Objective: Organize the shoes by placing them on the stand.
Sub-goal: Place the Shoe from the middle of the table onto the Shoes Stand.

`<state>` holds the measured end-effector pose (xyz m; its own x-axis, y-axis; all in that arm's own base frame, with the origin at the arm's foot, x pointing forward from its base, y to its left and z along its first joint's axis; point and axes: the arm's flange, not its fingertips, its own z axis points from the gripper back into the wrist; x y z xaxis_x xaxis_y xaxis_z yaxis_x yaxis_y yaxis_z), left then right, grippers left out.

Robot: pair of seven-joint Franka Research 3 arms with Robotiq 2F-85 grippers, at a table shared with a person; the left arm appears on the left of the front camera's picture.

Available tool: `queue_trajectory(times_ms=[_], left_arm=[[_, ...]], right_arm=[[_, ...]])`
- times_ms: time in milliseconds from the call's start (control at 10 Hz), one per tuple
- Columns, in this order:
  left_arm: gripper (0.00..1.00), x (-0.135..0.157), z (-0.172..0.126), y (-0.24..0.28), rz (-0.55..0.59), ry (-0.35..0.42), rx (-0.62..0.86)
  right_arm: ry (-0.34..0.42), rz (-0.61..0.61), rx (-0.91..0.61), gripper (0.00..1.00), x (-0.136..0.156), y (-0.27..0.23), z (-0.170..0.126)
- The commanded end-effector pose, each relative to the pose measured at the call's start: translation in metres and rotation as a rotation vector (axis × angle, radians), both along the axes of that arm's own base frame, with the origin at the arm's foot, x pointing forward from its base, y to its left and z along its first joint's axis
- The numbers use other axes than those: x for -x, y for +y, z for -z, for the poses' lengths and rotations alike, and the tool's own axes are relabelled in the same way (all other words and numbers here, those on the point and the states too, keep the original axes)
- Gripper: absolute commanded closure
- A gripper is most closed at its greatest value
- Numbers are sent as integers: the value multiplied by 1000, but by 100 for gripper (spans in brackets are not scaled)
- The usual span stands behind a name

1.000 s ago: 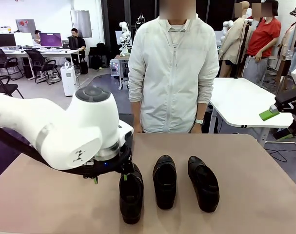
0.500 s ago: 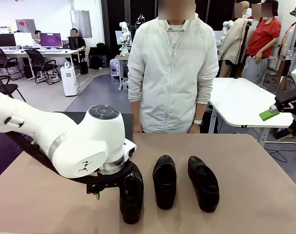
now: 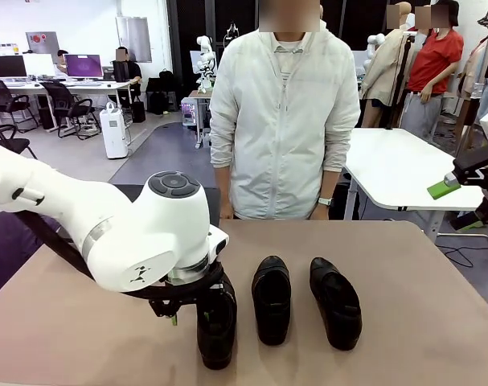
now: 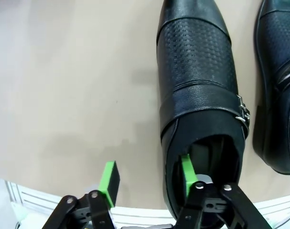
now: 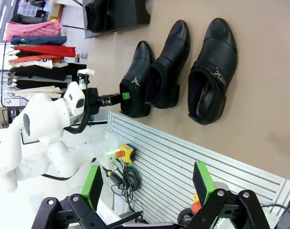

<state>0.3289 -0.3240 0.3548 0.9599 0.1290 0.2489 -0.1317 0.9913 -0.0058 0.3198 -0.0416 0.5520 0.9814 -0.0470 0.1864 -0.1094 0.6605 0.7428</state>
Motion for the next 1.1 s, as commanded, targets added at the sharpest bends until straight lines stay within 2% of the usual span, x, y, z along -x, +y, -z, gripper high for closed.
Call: queue_trajectory(times_ms=[0,500,700,900,1000], left_arm=[[100,-2,6,-6,-17,-39,2],[100,4,8,-15,30,-74,12],[100,6,0,-15,55,-91,29],[100,16,-36,-10,114,-133,81],[100,32,-74,-2,218,-133,76]], right_arm=[[-10,-17,0,0,-2,-3,-3],[-10,-17,0,0,-2,-3,-3],[-10,-17,0,0,-2,-3,-3],[-10,-17,0,0,-2,-3,-3],[-10,-17,0,0,-2,-3,-3]])
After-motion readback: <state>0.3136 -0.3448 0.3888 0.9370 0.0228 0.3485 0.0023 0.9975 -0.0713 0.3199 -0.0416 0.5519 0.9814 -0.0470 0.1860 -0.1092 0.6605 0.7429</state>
